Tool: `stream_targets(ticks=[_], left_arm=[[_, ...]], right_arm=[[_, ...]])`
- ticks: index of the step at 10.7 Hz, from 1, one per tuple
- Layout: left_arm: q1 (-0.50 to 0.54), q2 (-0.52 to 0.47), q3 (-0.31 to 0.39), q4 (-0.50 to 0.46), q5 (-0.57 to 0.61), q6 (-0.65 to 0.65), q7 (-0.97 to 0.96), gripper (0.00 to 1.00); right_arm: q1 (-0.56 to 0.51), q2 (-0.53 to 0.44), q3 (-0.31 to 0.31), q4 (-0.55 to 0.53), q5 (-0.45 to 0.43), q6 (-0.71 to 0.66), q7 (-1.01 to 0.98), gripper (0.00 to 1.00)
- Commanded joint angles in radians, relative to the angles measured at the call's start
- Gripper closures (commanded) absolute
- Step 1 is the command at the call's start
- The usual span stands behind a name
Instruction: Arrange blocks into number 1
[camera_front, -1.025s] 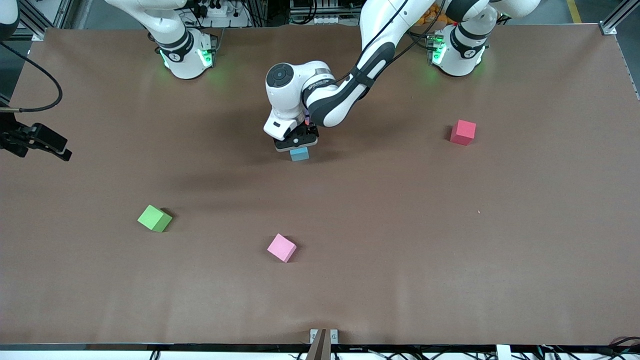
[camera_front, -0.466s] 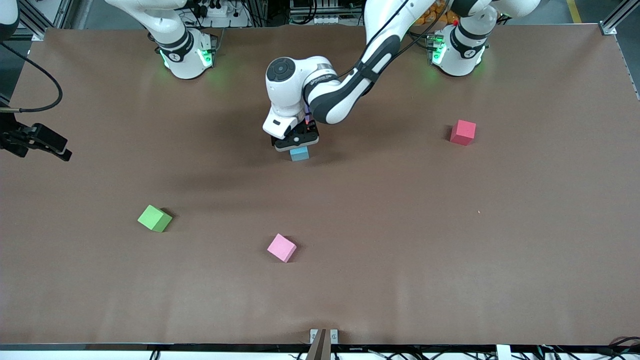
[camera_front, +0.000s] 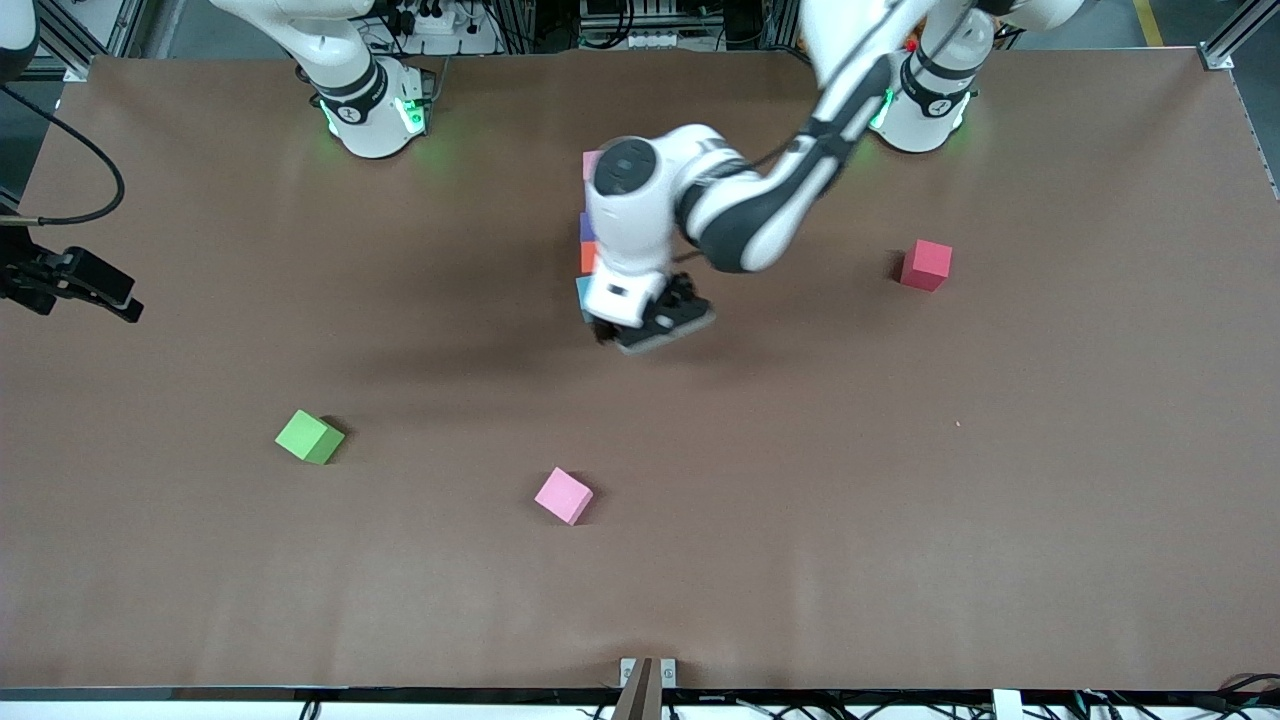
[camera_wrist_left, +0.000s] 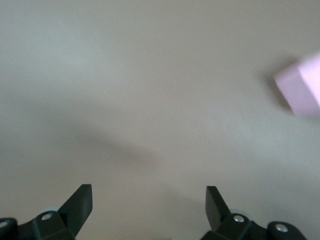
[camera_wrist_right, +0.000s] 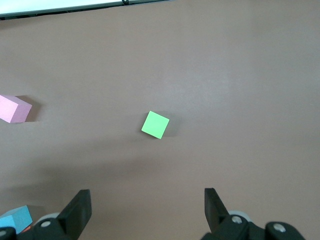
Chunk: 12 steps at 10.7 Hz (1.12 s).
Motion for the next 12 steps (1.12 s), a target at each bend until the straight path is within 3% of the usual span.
stream_targets(ticks=[1, 4, 7, 10, 12], left_arm=[[0.166, -0.088, -0.015, -0.04, 0.002, -0.051, 0.119, 0.0], [0.355, -0.15, -0.024, -0.041, -0.015, -0.067, 0.317, 0.0], [0.464, -0.196, -0.027, -0.07, -0.093, -0.119, 0.605, 0.0], [0.633, -0.367, -0.026, -0.248, -0.225, -0.123, 1.001, 0.0], [0.644, -0.497, -0.017, -0.439, -0.228, -0.083, 1.058, 0.0]], right_arm=[[-0.014, 0.012, 0.011, 0.028, -0.016, -0.018, -0.004, 0.0], [-0.012, 0.01, 0.011, 0.028, -0.016, -0.024, -0.001, 0.0], [-0.012, 0.002, 0.009, 0.028, -0.016, -0.038, -0.001, 0.0], [-0.007, -0.002, -0.012, 0.041, -0.016, -0.065, -0.01, 0.0], [-0.006, -0.001, -0.012, 0.057, -0.016, -0.09, -0.011, 0.0]])
